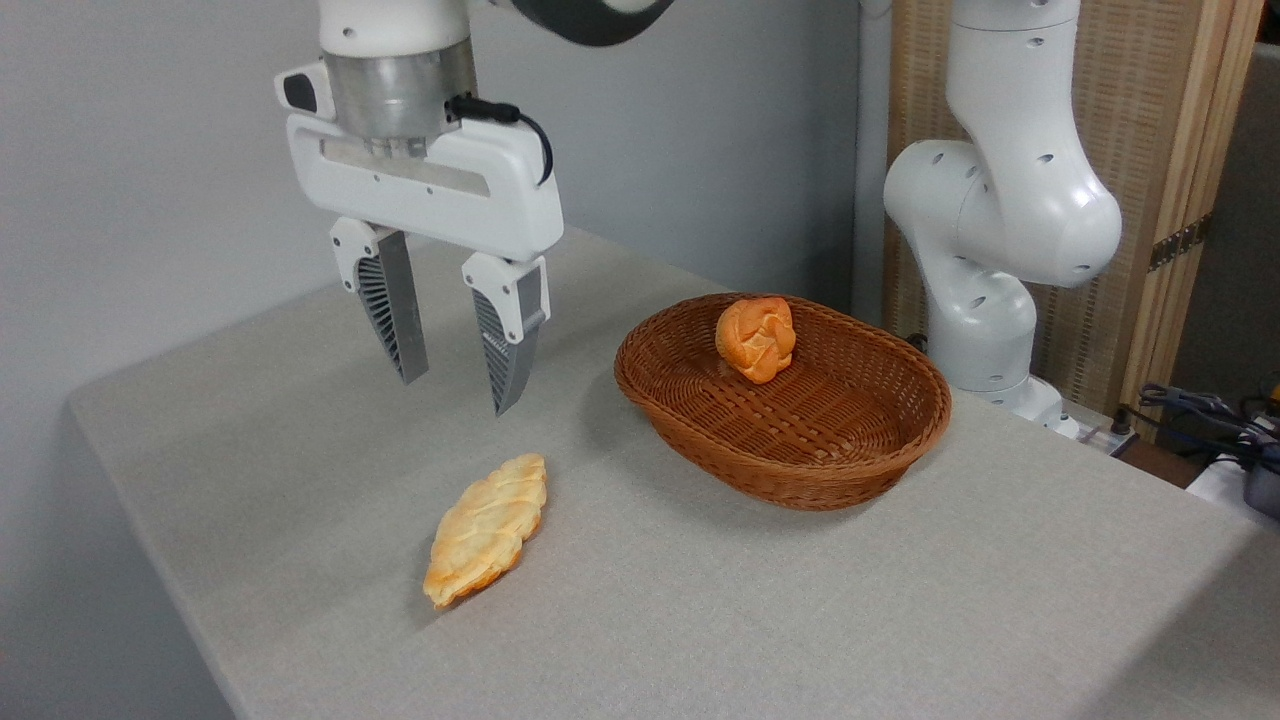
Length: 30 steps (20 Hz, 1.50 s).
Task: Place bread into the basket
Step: 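Lower the gripper onto the braided bread roll and close on it, then lift the held bread roll and carry it over the wicker basket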
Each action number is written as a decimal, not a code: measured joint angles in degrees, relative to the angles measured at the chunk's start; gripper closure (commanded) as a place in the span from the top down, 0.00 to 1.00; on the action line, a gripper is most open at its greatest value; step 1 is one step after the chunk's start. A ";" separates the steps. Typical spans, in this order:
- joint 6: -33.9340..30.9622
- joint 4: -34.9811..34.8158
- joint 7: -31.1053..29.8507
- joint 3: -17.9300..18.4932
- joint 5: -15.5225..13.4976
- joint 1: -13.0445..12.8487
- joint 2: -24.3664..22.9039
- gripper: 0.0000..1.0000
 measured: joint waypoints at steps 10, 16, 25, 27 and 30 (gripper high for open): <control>16.13 -13.36 -9.40 -0.13 4.13 -6.30 3.51 1.00; 16.14 -15.28 -10.80 -0.21 5.69 -6.35 4.11 1.00; 17.23 -17.39 -11.97 -1.63 7.84 -6.57 4.41 0.53; 17.82 -17.64 -11.97 -1.63 7.84 -6.56 4.43 0.35; 18.05 -17.86 -11.97 -1.65 7.88 -6.56 4.65 0.23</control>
